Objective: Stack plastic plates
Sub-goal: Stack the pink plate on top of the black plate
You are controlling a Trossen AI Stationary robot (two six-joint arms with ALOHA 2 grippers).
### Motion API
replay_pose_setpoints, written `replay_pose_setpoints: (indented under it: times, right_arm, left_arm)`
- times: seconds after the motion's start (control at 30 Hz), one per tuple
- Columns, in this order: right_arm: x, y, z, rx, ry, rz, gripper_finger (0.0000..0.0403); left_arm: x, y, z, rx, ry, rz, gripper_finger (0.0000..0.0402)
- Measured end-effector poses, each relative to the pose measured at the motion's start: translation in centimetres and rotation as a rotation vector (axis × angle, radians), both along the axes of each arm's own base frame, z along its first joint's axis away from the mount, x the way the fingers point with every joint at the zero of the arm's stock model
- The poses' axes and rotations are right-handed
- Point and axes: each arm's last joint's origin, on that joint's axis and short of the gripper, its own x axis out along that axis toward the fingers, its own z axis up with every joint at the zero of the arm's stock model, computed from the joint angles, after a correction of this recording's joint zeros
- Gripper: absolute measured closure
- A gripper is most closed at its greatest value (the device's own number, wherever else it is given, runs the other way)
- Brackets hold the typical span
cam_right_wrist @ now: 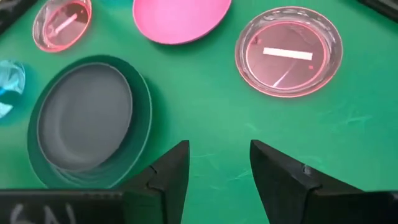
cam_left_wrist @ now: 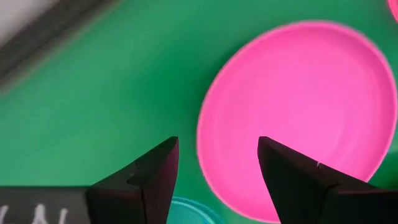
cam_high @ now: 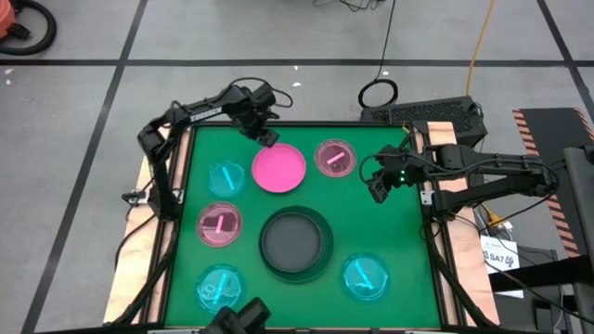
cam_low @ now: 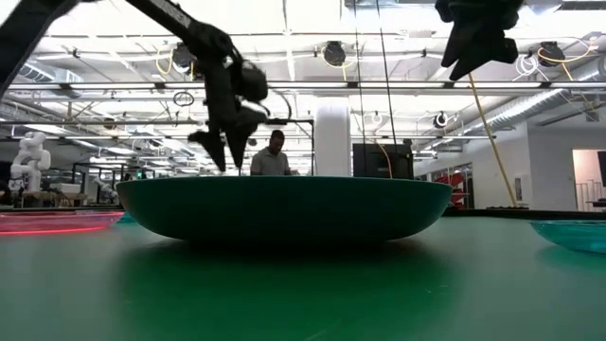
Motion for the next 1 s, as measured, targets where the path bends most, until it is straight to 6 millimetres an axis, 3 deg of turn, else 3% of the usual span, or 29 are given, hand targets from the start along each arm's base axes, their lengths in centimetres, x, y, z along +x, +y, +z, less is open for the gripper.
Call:
replay_pose_setpoints:
  times: [0.27, 0.5, 0.77, 1.0]
  right_arm:
    - [-0.1, 0.3, -0.1, 0.048, 0.024, 0.115, 0.0238]
    - [-0.1, 0.4, -0.2, 0.067, 0.026, 0.13, 0.0238]
    - [0.1, 0.3, -0.1, 0.07, 0.014, 0.092, 0.0238]
    - [0.7, 0.2, -0.1, 0.071, -0.028, 0.059, 0.0238]
  left_arm:
    - [0.6, 1.4, -3.9, -0.071, 0.048, 0.003, 0.0178]
    - [1.2, 1.8, -5.9, -0.086, 0.066, 0.006, 0.0178]
    - [2.1, 1.7, -6.8, -0.054, 0.068, 0.005, 0.0181]
    - [3.0, 1.2, -8.0, -0.034, 0.098, -0.019, 0.0267]
